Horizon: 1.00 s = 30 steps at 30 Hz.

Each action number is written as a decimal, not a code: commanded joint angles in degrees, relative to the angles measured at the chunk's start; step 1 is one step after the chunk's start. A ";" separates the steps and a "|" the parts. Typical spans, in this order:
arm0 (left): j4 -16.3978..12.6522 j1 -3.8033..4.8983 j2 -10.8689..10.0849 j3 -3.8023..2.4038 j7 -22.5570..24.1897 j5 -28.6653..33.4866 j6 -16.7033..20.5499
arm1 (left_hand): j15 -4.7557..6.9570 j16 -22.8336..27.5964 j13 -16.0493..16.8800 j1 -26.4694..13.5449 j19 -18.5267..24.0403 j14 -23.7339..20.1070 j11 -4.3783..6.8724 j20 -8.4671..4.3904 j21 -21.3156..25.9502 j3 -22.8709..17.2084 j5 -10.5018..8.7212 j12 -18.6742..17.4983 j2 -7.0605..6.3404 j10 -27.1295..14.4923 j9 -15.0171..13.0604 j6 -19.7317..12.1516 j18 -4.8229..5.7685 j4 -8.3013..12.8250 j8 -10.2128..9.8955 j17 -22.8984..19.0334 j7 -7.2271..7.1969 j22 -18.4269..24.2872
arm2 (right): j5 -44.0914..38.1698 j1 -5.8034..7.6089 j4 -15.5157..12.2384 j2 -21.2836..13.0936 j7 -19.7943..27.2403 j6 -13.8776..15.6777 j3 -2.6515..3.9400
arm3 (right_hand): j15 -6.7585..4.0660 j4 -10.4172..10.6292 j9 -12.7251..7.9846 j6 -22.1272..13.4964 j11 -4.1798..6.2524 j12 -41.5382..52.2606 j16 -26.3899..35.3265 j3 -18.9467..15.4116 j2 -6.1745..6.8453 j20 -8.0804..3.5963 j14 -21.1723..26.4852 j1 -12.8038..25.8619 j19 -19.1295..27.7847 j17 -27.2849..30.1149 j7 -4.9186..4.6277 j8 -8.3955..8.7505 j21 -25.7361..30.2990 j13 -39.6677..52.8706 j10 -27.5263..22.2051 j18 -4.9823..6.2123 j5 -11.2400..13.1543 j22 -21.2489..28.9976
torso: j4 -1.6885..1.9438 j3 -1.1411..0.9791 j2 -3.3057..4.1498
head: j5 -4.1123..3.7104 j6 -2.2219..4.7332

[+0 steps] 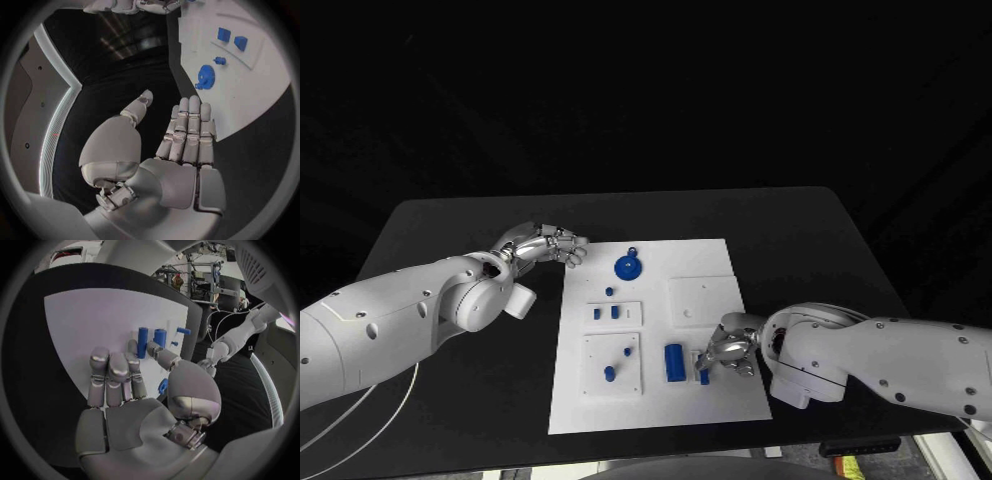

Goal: Assemble the parts on the task board

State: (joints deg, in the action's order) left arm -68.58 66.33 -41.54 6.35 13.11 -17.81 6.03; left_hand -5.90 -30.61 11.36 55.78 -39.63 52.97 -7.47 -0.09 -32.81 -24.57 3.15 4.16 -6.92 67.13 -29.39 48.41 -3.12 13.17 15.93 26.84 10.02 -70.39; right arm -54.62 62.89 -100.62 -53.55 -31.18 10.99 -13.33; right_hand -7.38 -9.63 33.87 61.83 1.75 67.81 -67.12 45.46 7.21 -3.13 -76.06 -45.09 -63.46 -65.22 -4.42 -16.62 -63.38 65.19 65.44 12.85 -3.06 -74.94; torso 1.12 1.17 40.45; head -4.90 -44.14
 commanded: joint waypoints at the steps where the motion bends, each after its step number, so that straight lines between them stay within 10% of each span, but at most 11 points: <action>1: -0.15 0.01 0.04 -0.02 0.29 -0.12 -0.87 | -0.13 0.22 -0.07 0.19 -0.02 0.22 0.14 0.41 0.19 0.32 -0.15 -0.05 0.44 -0.30 0.05 -0.34 -0.61 -0.12 0.30 0.09 -0.16 -0.05 | -1.66 -0.02 0.02 0.29 -0.01 -0.28 0.01 | -0.43 0.43 0.08 0.33 0.17 0.13 0.23 -0.04 0.36 -0.15 0.13 0.42 -0.10 -0.05 0.06 0.02 -0.01 0.09 0.36 2.15 0.25 -0.99 | 0.01 0.01 0.02 | 0.04 0.00; 18: -0.13 0.01 -0.01 -0.02 0.23 -0.12 -0.90 | -0.13 0.27 -0.08 0.21 -0.04 0.23 0.14 0.41 0.23 0.32 -0.15 -0.05 0.44 -0.30 0.07 -0.36 -0.61 -0.13 0.32 0.16 -0.16 -0.09 | -2.68 -0.02 0.46 0.98 0.16 0.05 0.01 | -0.48 0.53 0.13 0.24 0.19 0.00 0.25 0.02 1.14 -0.31 0.16 0.24 -0.13 -0.06 0.06 0.04 -0.04 0.12 0.28 2.15 0.25 -0.98 | -0.01 0.02 -0.01 | 0.15 -0.06; 30: -0.14 0.01 0.00 -0.01 0.21 -0.13 -0.94 | -0.13 0.30 -0.09 0.22 -0.04 0.23 0.14 0.40 0.25 0.31 -0.15 -0.05 0.45 -0.30 0.07 -0.37 -0.61 -0.14 0.33 0.20 -0.16 -0.11 | -3.94 -0.02 0.55 0.98 0.26 0.04 0.01 | -0.44 1.98 0.33 -0.12 0.10 -0.51 0.27 -3.97 5.38 -0.36 0.18 2.88 -0.27 -0.08 -0.03 0.10 -0.13 0.02 -0.22 2.15 0.25 -0.93 | -0.03 -0.01 0.02 | 0.24 -0.08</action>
State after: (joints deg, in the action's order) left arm -68.58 66.33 -41.58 6.36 13.01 -17.83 5.93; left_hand -5.90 -30.62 11.32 55.78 -39.63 52.97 -7.47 -0.09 -32.82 -24.57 3.15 4.16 -6.92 67.13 -29.39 48.41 -3.03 13.17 15.93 26.94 10.02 -70.44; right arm -57.56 62.89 -100.04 -52.59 -31.37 11.13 -13.32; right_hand -7.48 -7.74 34.15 61.78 1.74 67.44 -67.12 41.79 12.17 -3.28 -75.95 -42.16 -63.63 -65.21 -4.38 -16.62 -63.37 65.24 65.43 12.86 -3.07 -74.93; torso 1.09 1.16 40.45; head -4.66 -44.21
